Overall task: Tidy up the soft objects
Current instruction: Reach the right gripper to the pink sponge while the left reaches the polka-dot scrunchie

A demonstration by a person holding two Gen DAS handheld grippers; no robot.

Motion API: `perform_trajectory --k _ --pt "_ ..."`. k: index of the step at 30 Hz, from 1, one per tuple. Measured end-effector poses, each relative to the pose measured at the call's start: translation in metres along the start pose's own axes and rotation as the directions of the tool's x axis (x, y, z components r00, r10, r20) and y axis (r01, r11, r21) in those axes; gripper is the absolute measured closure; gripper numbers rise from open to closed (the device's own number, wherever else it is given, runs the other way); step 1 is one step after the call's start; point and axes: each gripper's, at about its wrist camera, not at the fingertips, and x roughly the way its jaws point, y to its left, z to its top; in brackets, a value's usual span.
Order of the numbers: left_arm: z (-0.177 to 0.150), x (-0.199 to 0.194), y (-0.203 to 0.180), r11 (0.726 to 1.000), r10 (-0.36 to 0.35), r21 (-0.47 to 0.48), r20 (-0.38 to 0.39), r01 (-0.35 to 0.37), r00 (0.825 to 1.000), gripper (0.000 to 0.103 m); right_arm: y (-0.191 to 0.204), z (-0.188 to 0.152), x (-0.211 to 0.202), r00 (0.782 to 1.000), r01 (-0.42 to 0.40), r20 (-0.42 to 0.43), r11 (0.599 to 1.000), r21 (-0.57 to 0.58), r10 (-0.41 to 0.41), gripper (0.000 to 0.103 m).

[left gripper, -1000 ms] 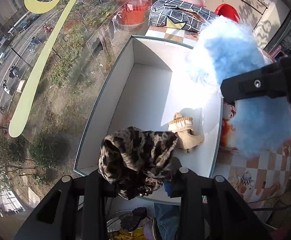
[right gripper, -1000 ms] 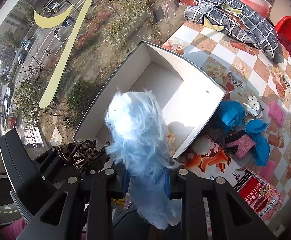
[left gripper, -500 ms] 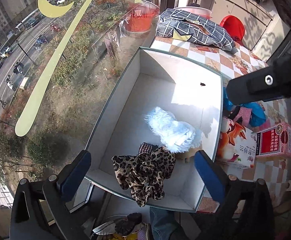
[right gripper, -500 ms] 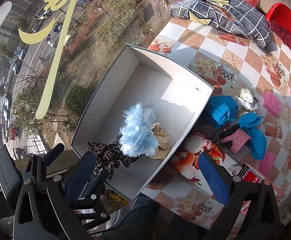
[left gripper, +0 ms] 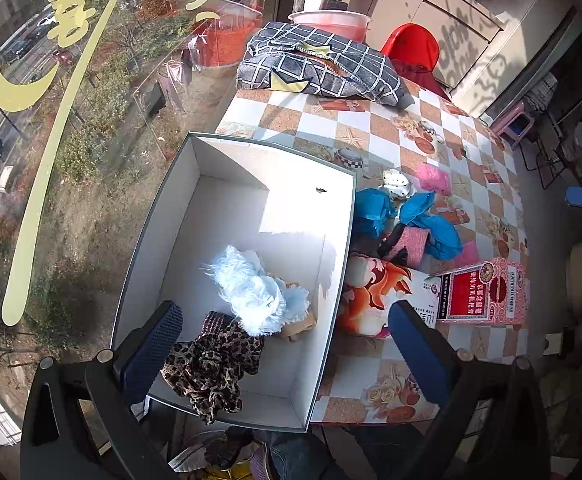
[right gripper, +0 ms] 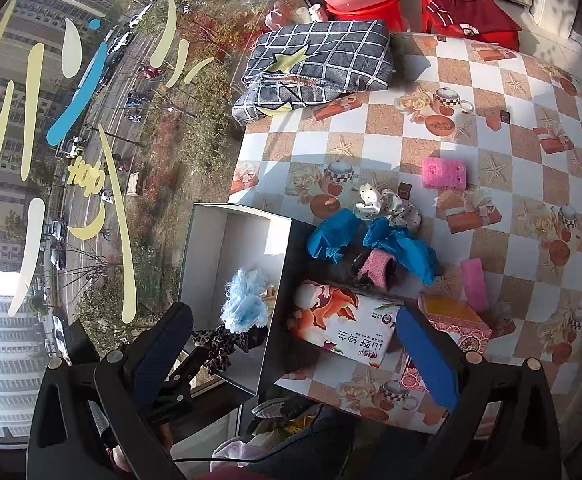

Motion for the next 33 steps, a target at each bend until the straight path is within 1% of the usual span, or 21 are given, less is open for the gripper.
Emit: perform_trajectory --k 1,3,5,6,9,12,14,17,21,23,25,27,29,30,31,32,33 --pt "0.005 0.0 -0.009 1.0 -0.002 0.025 -0.005 0.002 1.0 0.0 -0.019 0.004 -0.01 1.0 0.012 0.018 1.0 0.029 -0.012 0.0" --pt "0.014 0.004 -0.027 0.997 -0.004 0.074 -0.024 0.006 1.0 0.0 -0.055 0.009 -0.021 0.997 0.066 0.033 0.995 0.081 -0.069 0.0" --pt "0.025 0.01 -0.046 0.993 -0.016 0.113 -0.048 0.021 0.999 0.0 -0.093 0.013 -0.019 0.991 0.131 0.006 0.983 0.13 -0.133 0.0" --pt "0.031 0.015 -0.055 0.991 -0.022 0.129 -0.07 0.031 0.997 0.0 -0.11 0.012 -0.013 0.989 0.146 -0.012 0.978 0.151 -0.146 0.0" --pt "0.053 0.035 -0.082 0.985 -0.024 0.165 -0.139 0.047 0.99 0.0 -0.158 0.007 0.019 0.987 0.145 -0.101 0.967 0.208 -0.126 0.0" --pt "0.078 0.058 -0.108 0.98 -0.002 0.194 -0.189 0.039 0.982 0.0 -0.189 0.001 0.058 0.977 0.144 -0.189 0.965 0.221 -0.102 0.0" --pt "0.096 0.079 -0.125 0.978 0.022 0.206 -0.22 0.025 0.975 0.0 -0.204 0.003 0.081 0.972 0.151 -0.214 0.962 0.226 -0.102 0.0" --pt "0.121 0.114 -0.146 0.976 0.05 0.218 -0.279 0.012 0.959 0.0 -0.225 0.006 0.115 0.963 0.156 -0.254 0.957 0.243 -0.093 0.0" --pt "0.144 0.167 -0.175 0.965 0.127 0.262 -0.346 -0.035 0.93 0.0 -0.239 0.005 0.156 0.943 0.15 -0.326 0.963 0.224 -0.071 0.0" --pt "0.149 0.195 -0.185 0.957 0.168 0.283 -0.387 -0.057 0.907 0.0 -0.244 0.004 0.17 0.935 0.159 -0.347 0.965 0.208 -0.079 0.0" --pt "0.149 0.219 -0.19 0.956 0.194 0.284 -0.428 -0.072 0.883 0.0 -0.249 0.002 0.179 0.923 0.187 -0.369 0.966 0.177 -0.111 0.0" --pt "0.147 0.241 -0.192 0.954 0.22 0.285 -0.468 -0.09 0.856 0.002 -0.253 -0.003 0.181 0.91 0.245 -0.369 0.962 0.118 -0.187 0.0" --pt "0.144 0.258 -0.195 0.955 0.228 0.284 -0.51 -0.087 0.829 0.013 -0.259 -0.01 0.177 0.895 0.325 -0.342 0.944 0.058 -0.287 0.0" --pt "0.141 0.267 -0.196 0.956 0.227 0.281 -0.535 -0.082 0.814 0.016 -0.265 -0.013 0.173 0.895 0.34 -0.326 0.939 0.055 -0.305 0.0" --pt "0.139 0.274 -0.197 0.957 0.227 0.279 -0.556 -0.078 0.8 0.023 -0.274 -0.017 0.166 0.907 0.331 -0.302 0.94 0.079 -0.294 0.0" --pt "0.137 0.279 -0.198 0.956 0.235 0.282 -0.564 -0.083 0.792 0.026 -0.286 -0.02 0.16 0.9 0.363 -0.292 0.927 0.096 -0.323 0.0" --pt "0.136 0.284 -0.2 0.952 0.248 0.29 -0.566 -0.092 0.786 0.026 -0.298 -0.023 0.153 0.899 0.382 -0.279 0.916 0.119 -0.339 0.0"
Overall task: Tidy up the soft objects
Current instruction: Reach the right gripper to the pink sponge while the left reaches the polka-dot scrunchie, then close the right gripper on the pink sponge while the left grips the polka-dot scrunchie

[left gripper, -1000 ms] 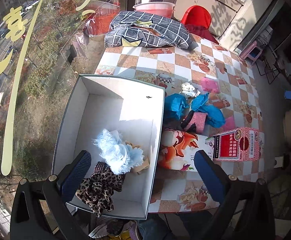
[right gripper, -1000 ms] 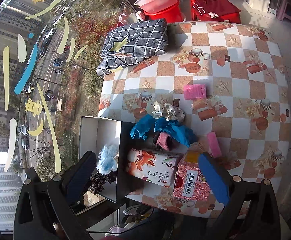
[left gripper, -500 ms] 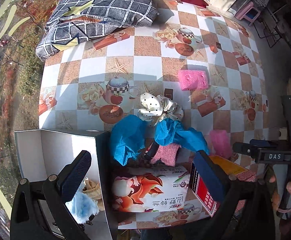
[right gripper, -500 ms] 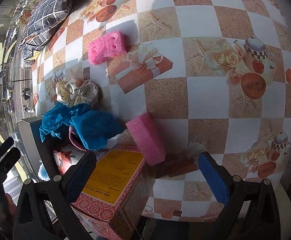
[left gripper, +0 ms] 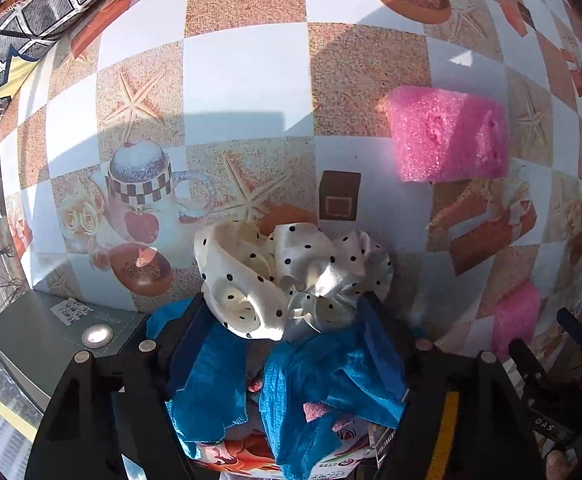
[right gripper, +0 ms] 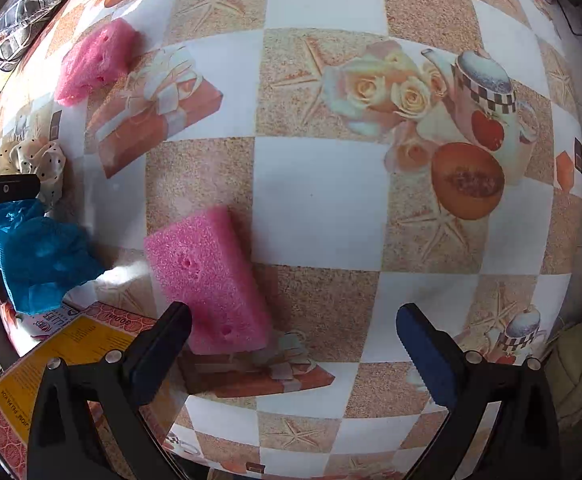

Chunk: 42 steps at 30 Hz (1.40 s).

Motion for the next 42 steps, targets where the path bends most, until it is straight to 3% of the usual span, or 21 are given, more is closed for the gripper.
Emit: perform_trajectory --k 3,4,7,9,12,15,20,23,28,30,32,33,35,36,37,38,42 --pt "0.004 0.007 -0.005 1.0 0.009 0.005 -0.013 -0.009 1.0 0.029 -0.051 -0.008 -0.006 0.999 0.009 0.038 0.99 0.139 -0.014 0.0" --pt "0.004 0.007 -0.007 1.0 -0.009 0.006 -0.006 0.01 1.0 0.036 -0.065 -0.012 -0.009 0.999 0.004 0.053 0.984 0.177 -0.014 0.0" --pt "0.005 -0.002 -0.014 0.997 -0.066 0.029 0.044 0.065 0.997 0.05 -0.098 -0.026 -0.016 0.99 -0.12 0.109 0.959 0.258 0.095 0.0" --pt "0.003 -0.009 -0.019 0.994 -0.103 0.056 0.082 0.099 0.991 0.058 -0.105 -0.032 -0.02 0.978 -0.187 0.142 0.949 0.254 0.155 0.0" --pt "-0.001 -0.017 -0.022 0.993 -0.096 0.076 0.129 0.087 0.987 0.06 -0.095 -0.036 -0.024 0.978 -0.161 0.162 0.974 0.157 0.135 0.0" --pt "-0.006 -0.015 -0.02 0.997 -0.046 0.064 0.138 0.038 0.989 0.057 -0.071 -0.034 -0.021 0.984 -0.09 0.158 0.995 0.034 0.084 0.0" --pt "-0.012 -0.008 -0.025 0.997 0.007 0.08 0.127 -0.018 0.992 0.03 -0.043 -0.024 -0.001 0.989 0.029 0.146 0.997 -0.071 -0.018 0.0" --pt "-0.014 -0.002 -0.031 0.996 0.02 0.08 0.113 -0.029 0.993 0.029 -0.031 -0.02 0.013 0.988 0.095 0.131 0.99 -0.106 -0.081 0.0" --pt "-0.004 0.008 -0.025 0.998 0.004 0.063 0.096 -0.01 0.995 0.023 -0.029 -0.025 0.018 0.989 0.089 0.123 0.992 -0.091 -0.077 0.0" --pt "-0.005 0.006 -0.025 0.997 -0.004 0.077 0.106 -0.004 0.994 0.028 -0.021 -0.008 0.019 0.993 0.088 0.091 0.992 -0.093 -0.08 0.0" --pt "0.0 0.0 -0.029 0.994 -0.028 0.104 0.125 0.015 0.992 0.058 -0.018 0.012 0.014 0.995 0.084 0.063 0.991 -0.1 -0.078 0.0" --pt "0.001 -0.002 -0.033 0.993 -0.026 0.117 0.134 0.01 0.991 0.066 -0.016 0.015 0.012 0.996 0.076 0.062 0.992 -0.102 -0.07 0.001" --pt "0.0 -0.011 -0.041 0.989 -0.023 0.148 0.171 -0.003 0.985 0.078 -0.008 0.02 0.009 0.992 0.101 0.089 0.989 -0.107 -0.092 0.014" --pt "-0.002 -0.016 -0.043 0.987 -0.029 0.158 0.19 -0.001 0.981 0.08 -0.009 0.012 0.003 0.991 0.097 0.105 0.989 -0.109 -0.086 0.026" --pt "-0.004 -0.022 -0.044 0.986 -0.039 0.165 0.215 0.003 0.976 0.081 -0.01 0.009 -0.001 0.989 0.098 0.122 0.989 -0.11 -0.085 0.047" --pt "-0.006 -0.03 -0.045 0.985 -0.044 0.17 0.244 0.002 0.969 0.082 -0.012 0.006 -0.006 0.987 0.095 0.137 0.99 -0.108 -0.08 0.055" --pt "-0.019 -0.069 -0.045 0.983 -0.051 0.181 0.374 -0.019 0.926 0.082 -0.032 -0.001 -0.021 0.985 0.036 0.172 0.998 -0.052 -0.027 0.055"
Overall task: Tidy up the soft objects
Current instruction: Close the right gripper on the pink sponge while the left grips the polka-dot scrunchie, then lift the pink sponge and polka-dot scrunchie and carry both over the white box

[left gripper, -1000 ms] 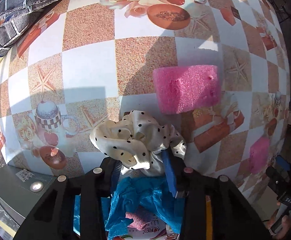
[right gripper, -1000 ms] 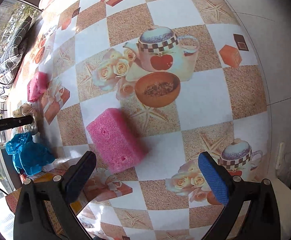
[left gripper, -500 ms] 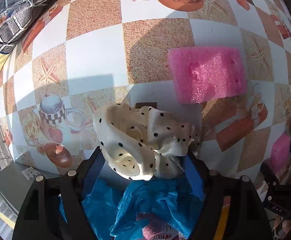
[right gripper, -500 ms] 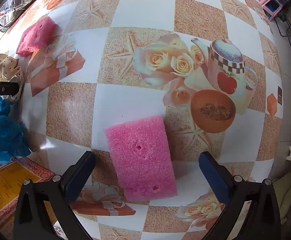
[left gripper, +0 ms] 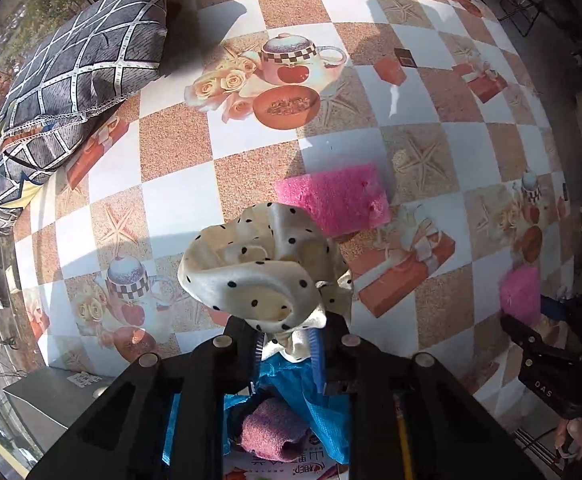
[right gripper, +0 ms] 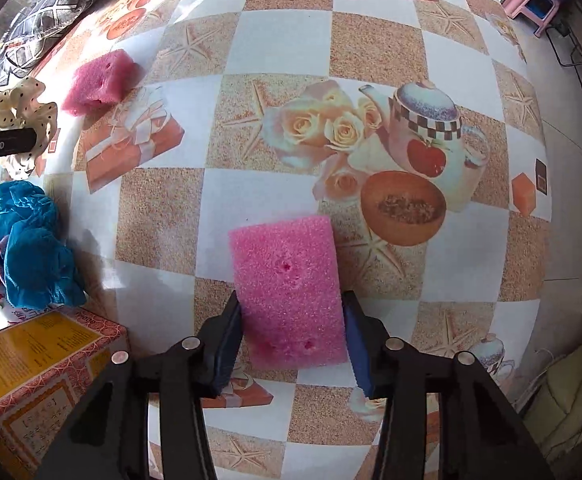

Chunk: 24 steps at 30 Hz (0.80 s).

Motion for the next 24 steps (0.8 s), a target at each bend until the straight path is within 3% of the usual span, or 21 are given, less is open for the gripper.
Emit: perform_trajectory --k 6,14,18,24 --pt "-0.012 -0.061 -0.02 0.999 -0.022 0.052 0.133 0.015 0.991 0.081 -0.028 -0.019 -0.043 0.991 -0.091 0.105 0.99 0.104 0.08 0.054" --pt "-0.053 -0.114 -0.105 0.972 -0.091 0.231 0.227 0.037 0.97 0.081 -0.029 -0.073 -0.085 0.983 -0.115 0.161 0.976 0.185 0.086 0.054" --pt "-0.089 -0.127 -0.15 0.933 -0.132 0.358 0.242 0.038 0.961 0.081 -0.028 -0.096 -0.095 0.985 -0.105 0.16 0.969 0.222 0.07 0.054" --pt "-0.159 -0.14 -0.198 0.847 -0.179 0.532 0.239 0.025 0.954 0.081 -0.034 -0.138 -0.106 0.988 -0.08 0.15 0.96 0.27 0.04 0.054"
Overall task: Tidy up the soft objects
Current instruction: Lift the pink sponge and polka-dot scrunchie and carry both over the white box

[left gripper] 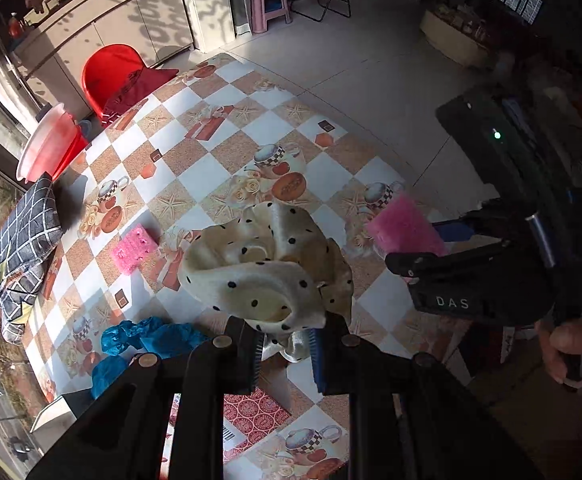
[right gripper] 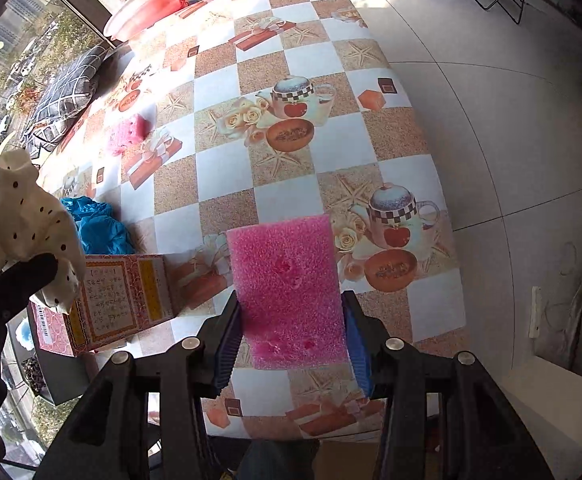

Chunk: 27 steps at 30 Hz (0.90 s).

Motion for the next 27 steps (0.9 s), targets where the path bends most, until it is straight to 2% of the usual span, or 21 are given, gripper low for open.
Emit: perform_trajectory --k 7,11,16,20,23,27 --pt "-0.069 -0.012 -0.026 0.994 -0.065 0.087 -0.064 0.071 0.996 0.081 0.005 -0.048 0.001 0.999 0.003 -0.053 1.0 0.005 -0.003 0.054" --pt "-0.116 -0.019 -0.019 0.995 -0.028 0.097 -0.103 0.038 0.994 0.081 0.025 -0.075 0.012 0.994 -0.003 -0.107 0.999 -0.041 -0.002 0.054" --pt "-0.17 -0.02 0.021 0.998 -0.003 -0.063 -0.173 -0.007 0.985 0.081 0.061 -0.1 0.024 0.985 -0.04 -0.171 0.989 -0.142 0.015 0.054" --pt "-0.207 -0.021 0.059 0.973 0.024 -0.219 -0.218 -0.073 0.976 0.081 0.099 -0.11 0.03 0.978 -0.073 -0.209 0.963 -0.258 0.018 0.054" --pt "-0.228 -0.027 0.077 0.948 0.053 -0.296 -0.222 -0.119 0.974 0.081 0.136 -0.115 0.028 0.979 -0.08 -0.205 0.921 -0.381 0.0 0.054" --pt "-0.248 -0.035 0.091 0.913 0.062 -0.383 -0.215 -0.143 0.975 0.081 0.182 -0.121 0.018 0.984 -0.075 -0.175 0.842 -0.534 -0.023 0.054"
